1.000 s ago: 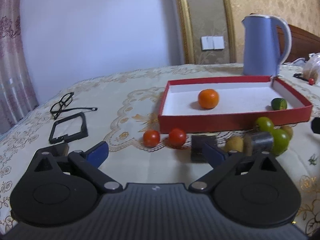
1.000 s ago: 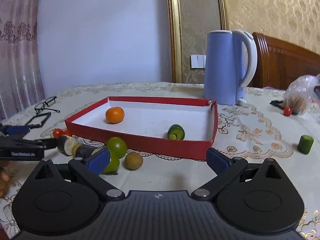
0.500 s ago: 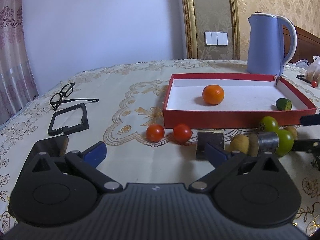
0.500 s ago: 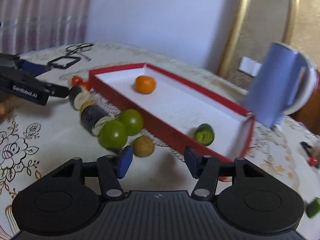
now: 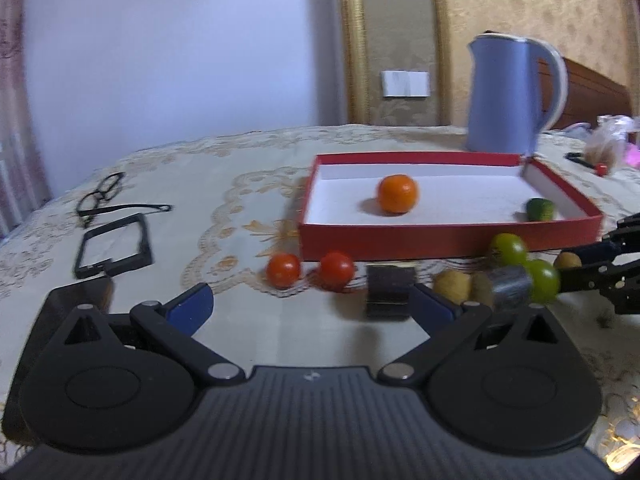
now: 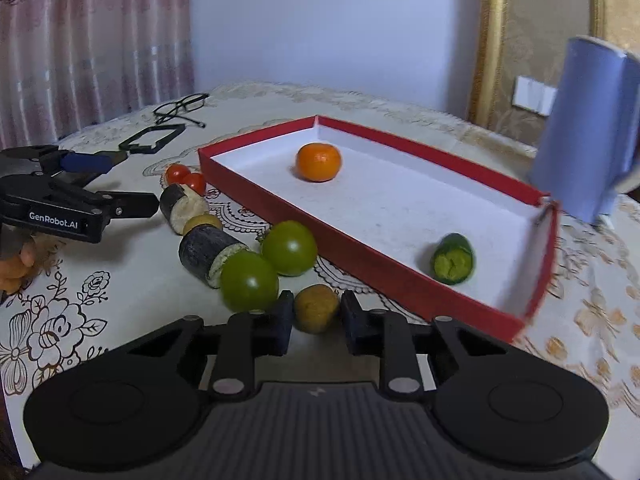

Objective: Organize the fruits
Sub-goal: 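Grasp a dark cylindrical slice with the left tool while the right tool grasps a brown round fruit, then lower the dark slice into the red tray and open the left tool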

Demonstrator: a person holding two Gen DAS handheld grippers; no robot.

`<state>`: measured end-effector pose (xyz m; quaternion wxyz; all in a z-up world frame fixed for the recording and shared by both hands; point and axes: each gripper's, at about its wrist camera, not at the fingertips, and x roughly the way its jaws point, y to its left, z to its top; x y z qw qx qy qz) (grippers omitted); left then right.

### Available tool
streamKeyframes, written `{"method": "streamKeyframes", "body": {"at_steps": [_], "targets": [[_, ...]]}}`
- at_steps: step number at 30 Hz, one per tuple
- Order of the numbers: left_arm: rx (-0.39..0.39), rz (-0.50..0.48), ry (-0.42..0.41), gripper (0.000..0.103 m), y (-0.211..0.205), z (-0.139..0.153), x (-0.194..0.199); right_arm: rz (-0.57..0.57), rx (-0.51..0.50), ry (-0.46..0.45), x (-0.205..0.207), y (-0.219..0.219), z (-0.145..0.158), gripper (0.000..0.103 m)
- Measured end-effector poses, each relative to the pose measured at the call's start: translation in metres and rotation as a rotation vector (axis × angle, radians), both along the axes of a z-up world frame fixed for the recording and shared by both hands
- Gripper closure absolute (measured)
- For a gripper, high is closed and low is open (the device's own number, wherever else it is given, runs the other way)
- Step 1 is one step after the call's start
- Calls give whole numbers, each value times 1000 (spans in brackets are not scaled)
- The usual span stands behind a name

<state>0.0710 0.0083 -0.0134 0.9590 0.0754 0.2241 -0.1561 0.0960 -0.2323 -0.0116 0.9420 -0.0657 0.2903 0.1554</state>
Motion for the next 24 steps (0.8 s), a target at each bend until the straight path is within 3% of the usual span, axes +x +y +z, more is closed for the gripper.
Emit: {"method": "streamKeyframes", "body": {"at_steps": [2, 4, 8, 10, 12, 24], "targets": [[-4, -41, 8, 4, -2, 0, -1, -27, 4, -41, -15, -1, 3, 78], [13, -76, 38, 19, -8, -2, 0, -48, 45, -83, -32, -3, 8, 78], [79, -87, 81, 37, -23, -8, 6, -63, 139, -127, -59, -11, 9, 78], [65, -99, 96, 56, -25, -9, 7, -73, 163, -131, -63, -14, 7, 78], [39, -102, 115, 66, -26, -9, 10, -83, 180, -128, -63, -17, 3, 78], [1, -105, 128, 65, -33, -6, 21, -98, 209, -121, -63, -20, -5, 78]]}}
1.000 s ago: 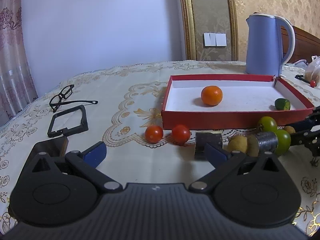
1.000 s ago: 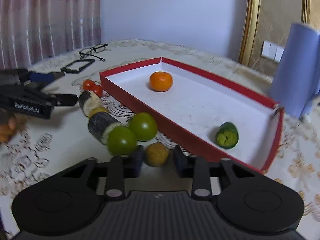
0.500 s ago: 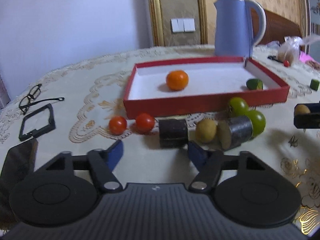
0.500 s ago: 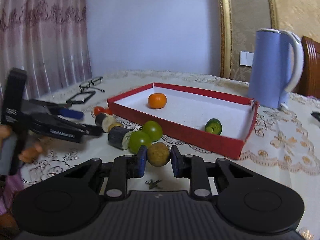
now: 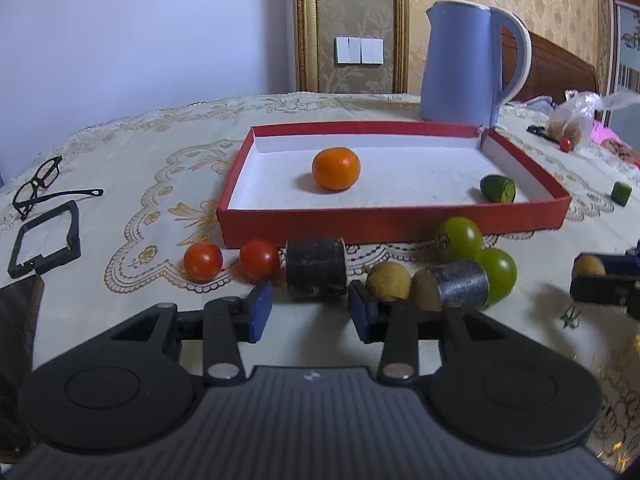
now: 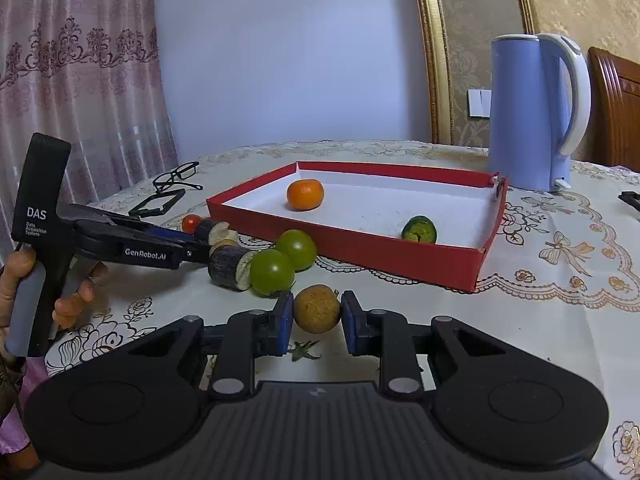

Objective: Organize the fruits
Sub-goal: 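Lower the dark slice into the red tray and open the left tool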

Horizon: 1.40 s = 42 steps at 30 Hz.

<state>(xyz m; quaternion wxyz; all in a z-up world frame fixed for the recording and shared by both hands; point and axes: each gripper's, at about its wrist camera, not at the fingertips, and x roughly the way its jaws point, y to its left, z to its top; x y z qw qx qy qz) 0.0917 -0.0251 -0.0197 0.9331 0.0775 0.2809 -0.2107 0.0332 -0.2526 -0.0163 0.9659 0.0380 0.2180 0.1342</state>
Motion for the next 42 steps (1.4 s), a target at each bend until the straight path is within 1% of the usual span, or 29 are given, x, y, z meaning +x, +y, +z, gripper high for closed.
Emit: {"method": "streamKeyframes", "body": {"at_steps": [3, 4, 6, 8, 13, 16, 19, 23, 26, 33, 38, 41, 42], "targets": [[-19, 14, 23, 65, -2, -1, 9, -1, -1, 2, 0, 1, -1, 78], [-25, 16, 38, 68, -3, -1, 12, -1, 2, 2, 0, 0, -1, 78], [-34, 22, 36, 73, -4, -1, 13, -3, 10, 4, 0, -1, -2, 78], [-40, 25, 34, 73, -4, -1, 11, -6, 18, 6, 0, -2, -3, 78], [-71, 30, -12, 73, 6, 4, 0, -7, 21, 3, -1, -3, -3, 78], [-87, 32, -34, 73, 11, 12, -4, -8, 19, -1, -2, -3, -3, 78], [-105, 13, -43, 73, 10, 23, -6, -8, 14, -1, -2, -2, -3, 78], [-76, 11, -76, 73, -1, 38, -1, -7, 12, -2, -2, -2, -3, 78], [-68, 11, -90, 73, -10, 49, 11, -4, 21, -1, -3, -3, -3, 78], [-48, 38, -41, 73, -34, 61, 71, 0, 31, -4, -3, -5, -3, 78], [-32, 52, -1, 73, -49, 55, 109, 2, 50, -6, -3, -7, -4, 78], [0, 57, 7, 73, -61, 45, 123, 4, 59, -6, -3, -8, -4, 78], [17, 65, 3, 68, -65, 42, 126, 4, 62, -6, -3, -9, -4, 78]]}}
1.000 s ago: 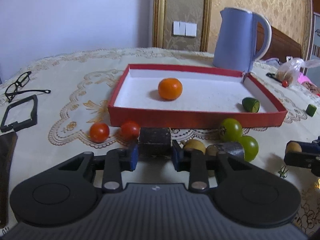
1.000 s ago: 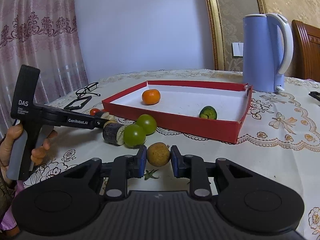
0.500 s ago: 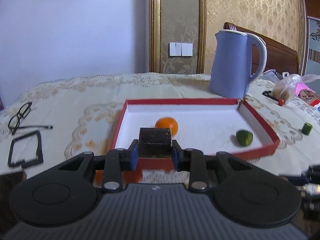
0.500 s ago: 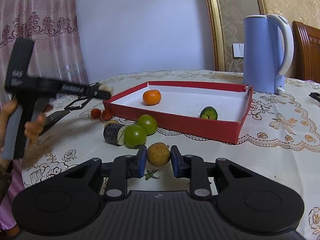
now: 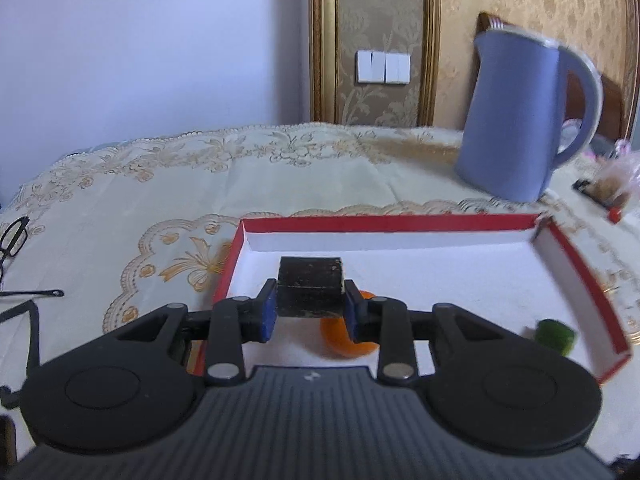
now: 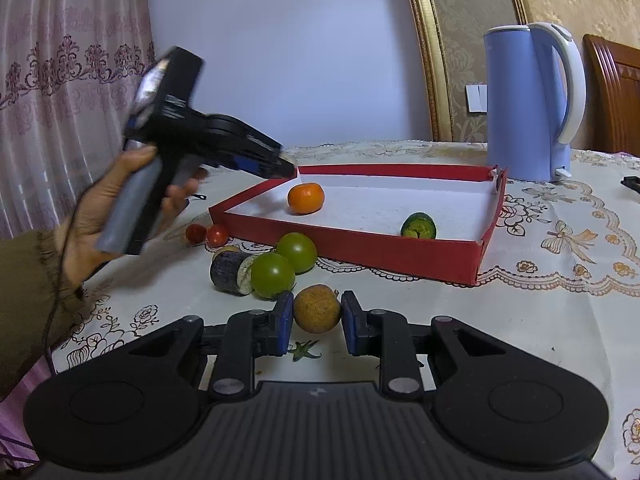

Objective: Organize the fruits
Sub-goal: 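Lower the dark slice into the red tray and open the left tool, then place the brown round fruit into the red tray with the right tool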

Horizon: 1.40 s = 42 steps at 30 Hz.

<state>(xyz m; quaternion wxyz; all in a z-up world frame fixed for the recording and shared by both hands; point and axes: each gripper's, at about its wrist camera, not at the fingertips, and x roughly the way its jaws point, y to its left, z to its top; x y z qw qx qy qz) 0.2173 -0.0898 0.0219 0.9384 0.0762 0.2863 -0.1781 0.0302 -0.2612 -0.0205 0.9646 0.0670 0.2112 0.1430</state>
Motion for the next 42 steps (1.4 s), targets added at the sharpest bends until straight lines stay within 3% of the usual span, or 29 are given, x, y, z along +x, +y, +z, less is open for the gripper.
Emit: {"method": "streamKeyframes", "body": {"at_steps": [1, 3, 4, 7, 9, 15, 19, 21, 24, 27, 32, 42], "targets": [[18, 15, -8, 53, -2, -2, 1, 0, 3, 0, 0, -1, 0, 78], [36, 43, -29, 32, -1, -3, -1, -3, 7, -1, -1, -1, 0, 78], [24, 44, -48, 24, 3, -1, -7, -3, 9, -3, -1, -1, 0, 78], [-21, 63, -76, 17, 20, 10, -26, -4, 12, -3, -1, -2, 0, 78], [-89, 80, -72, 3, 37, 15, -44, -7, 6, -4, -1, -1, 0, 78], [-235, 143, -44, 1, 72, 0, -95, -44, -36, -16, -3, 4, 1, 78], [-192, 218, -72, 0, 77, -20, -112, -70, -80, -18, -4, 10, 2, 78], [-184, 239, -67, 0, 78, -23, -113, -74, -75, -17, -4, 11, 4, 78], [-249, 230, -85, 0, 91, -22, -119, -77, -88, -28, -1, 14, 8, 78], [-300, 211, -36, 0, 97, -26, -115, -88, -103, -46, 4, 17, 16, 78], [-324, 211, -38, 0, 100, -25, -115, -95, -129, -74, 20, 19, 32, 78], [-380, 199, 38, 0, 108, -30, -105, -159, -186, -43, 87, 11, 46, 78]]}}
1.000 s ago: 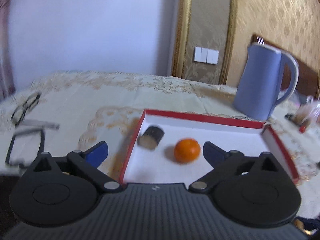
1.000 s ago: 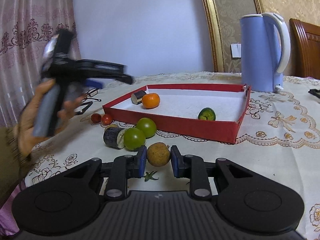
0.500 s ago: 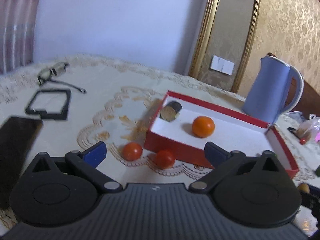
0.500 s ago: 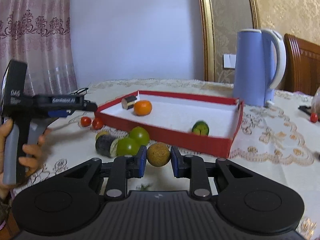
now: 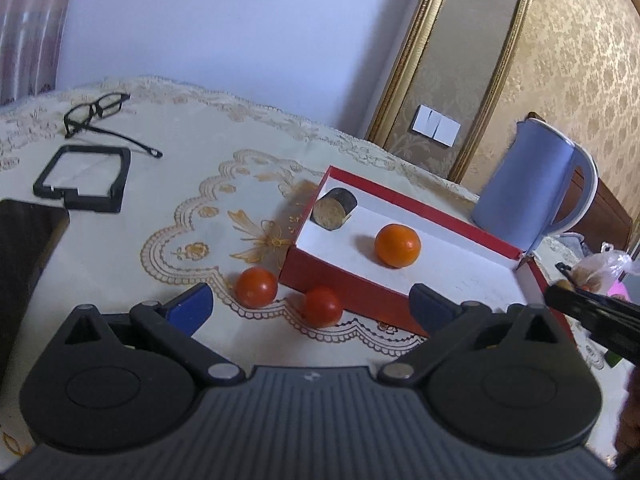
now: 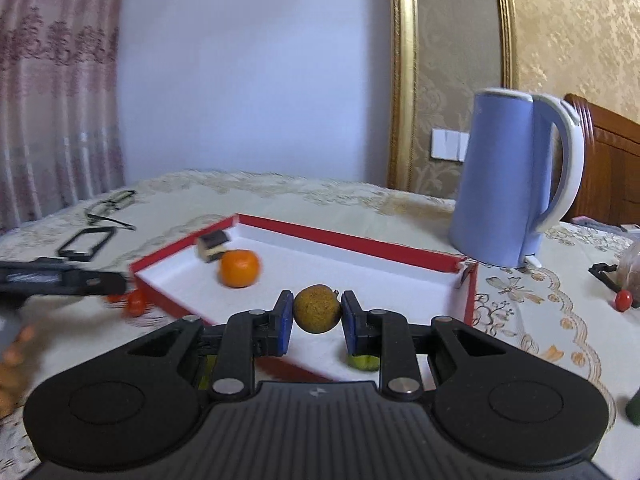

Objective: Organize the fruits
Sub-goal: 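Place the brown round fruit into the red tray with the right tool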

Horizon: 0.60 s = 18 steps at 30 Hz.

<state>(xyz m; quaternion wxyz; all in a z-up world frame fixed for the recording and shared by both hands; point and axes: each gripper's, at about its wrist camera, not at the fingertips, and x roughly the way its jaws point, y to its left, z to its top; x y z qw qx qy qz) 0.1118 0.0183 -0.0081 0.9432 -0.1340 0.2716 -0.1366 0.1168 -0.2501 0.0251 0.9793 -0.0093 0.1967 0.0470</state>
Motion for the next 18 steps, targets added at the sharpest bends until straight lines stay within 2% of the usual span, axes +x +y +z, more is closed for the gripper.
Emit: {"method": "streamKeyframes", "body": {"at_steps": [8, 11, 14, 18], "targets": [[-23, 5, 23, 0, 4, -2, 3, -135, 15, 42, 55, -22, -13, 78], [-15, 6, 20, 0, 4, -2, 2, -198, 25, 50, 58, -30, -12, 78], [-9, 4, 20, 0, 2, -2, 2, -132, 50, 41, 33, -25, -5, 78], [2, 16, 23, 0, 1, -1, 2, 11, 0, -2, -15, 1, 1, 78]]}}
